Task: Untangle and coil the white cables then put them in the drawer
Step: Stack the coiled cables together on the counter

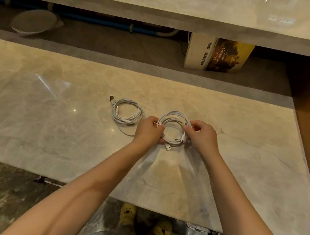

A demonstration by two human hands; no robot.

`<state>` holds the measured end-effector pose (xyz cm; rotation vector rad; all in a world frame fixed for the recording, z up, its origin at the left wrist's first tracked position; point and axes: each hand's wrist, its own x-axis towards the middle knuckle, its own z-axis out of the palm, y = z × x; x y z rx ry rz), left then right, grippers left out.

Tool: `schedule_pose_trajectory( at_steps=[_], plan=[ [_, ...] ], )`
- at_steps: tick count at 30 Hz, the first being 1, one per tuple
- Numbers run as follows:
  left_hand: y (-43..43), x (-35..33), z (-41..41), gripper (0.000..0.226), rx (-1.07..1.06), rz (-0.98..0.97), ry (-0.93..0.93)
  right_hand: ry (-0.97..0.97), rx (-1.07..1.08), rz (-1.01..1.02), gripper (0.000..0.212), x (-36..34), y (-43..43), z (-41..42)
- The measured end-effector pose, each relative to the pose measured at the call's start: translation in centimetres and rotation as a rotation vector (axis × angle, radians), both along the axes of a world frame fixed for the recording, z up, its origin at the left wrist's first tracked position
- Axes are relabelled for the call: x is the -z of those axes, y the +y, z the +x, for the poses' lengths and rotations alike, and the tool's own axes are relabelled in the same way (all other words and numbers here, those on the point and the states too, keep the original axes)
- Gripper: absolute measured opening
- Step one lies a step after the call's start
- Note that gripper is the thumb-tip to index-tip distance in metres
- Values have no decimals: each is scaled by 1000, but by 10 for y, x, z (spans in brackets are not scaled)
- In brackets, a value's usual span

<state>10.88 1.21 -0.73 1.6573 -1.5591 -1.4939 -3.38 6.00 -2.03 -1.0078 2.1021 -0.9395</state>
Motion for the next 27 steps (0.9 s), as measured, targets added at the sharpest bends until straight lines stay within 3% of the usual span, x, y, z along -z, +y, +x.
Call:
schedule_pose_trajectory(
  at_steps=[3, 5, 8, 12, 19, 24, 27],
  plan=[
    [-4, 11, -5, 27, 31, -82, -143, 58, 5, 32, 25, 12, -1, 1],
    [-10, 19, -5, 36, 151, -169, -368, 99, -12, 56, 32, 16, -4, 2],
    [-13, 23, -7, 31, 270, -207, -548, 137, -16, 61, 30, 17, -7, 5],
    [-7, 22, -11, 25, 183, -157, -405, 51, 20, 55, 20, 14, -7, 5],
    [3, 13, 2, 26, -51, -151, -89, -276, 98, -28, 26, 3, -19, 7],
    [-34, -20, 46, 23, -137, -316, -146, -318, -19, -108, 24, -12, -65, 42],
    [-59, -22, 75, 25, -170, -275, -180, -313, -63, -95, 21, -9, -91, 70]
  ],
)
